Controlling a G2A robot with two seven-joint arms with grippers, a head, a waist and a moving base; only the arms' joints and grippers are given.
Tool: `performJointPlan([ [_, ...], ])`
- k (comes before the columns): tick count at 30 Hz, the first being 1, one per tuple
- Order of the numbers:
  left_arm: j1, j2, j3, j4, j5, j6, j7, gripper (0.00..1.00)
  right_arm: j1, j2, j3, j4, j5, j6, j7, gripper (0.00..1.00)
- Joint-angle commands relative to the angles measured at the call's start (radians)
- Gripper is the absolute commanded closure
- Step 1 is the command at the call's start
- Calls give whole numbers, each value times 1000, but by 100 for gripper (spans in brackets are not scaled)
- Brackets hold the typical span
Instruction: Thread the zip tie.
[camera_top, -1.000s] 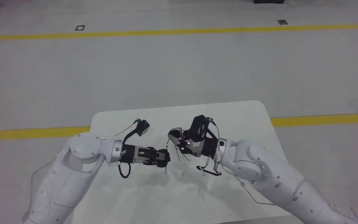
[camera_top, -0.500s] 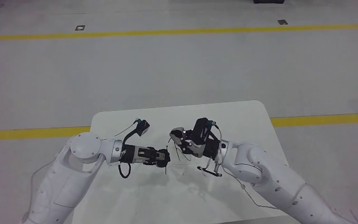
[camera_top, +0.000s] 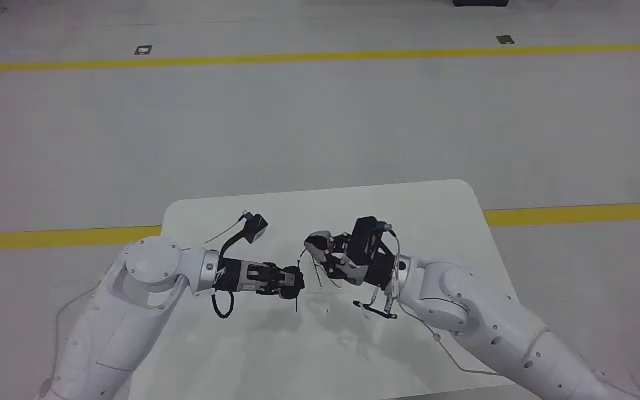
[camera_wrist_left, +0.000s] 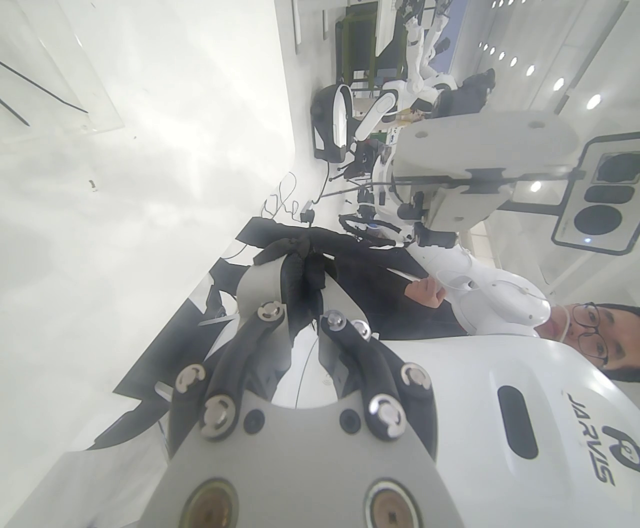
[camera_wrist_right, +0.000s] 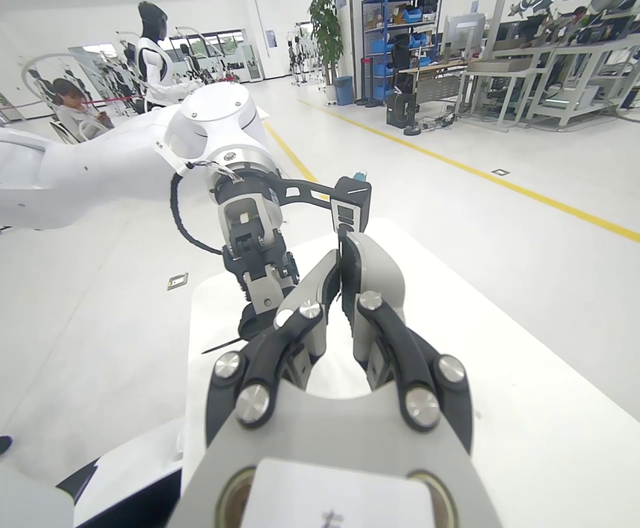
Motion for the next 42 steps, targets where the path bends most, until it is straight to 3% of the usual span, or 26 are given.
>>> performJointPlan([
  [1, 0, 0, 0, 0, 0, 0, 0, 100, 8, 7, -13, 4, 4, 0, -12, 100],
  [20, 0, 0, 0, 0, 0, 0, 0, 100, 102, 84, -152, 28, 12, 0, -164, 100],
  [36, 0, 0, 0, 0, 0, 0, 0, 100, 190, 106, -249, 52, 17, 0, -230, 100],
  [42, 0, 0, 0, 0, 0, 0, 0, 100, 192, 107, -251, 52, 16, 0, -230, 100],
])
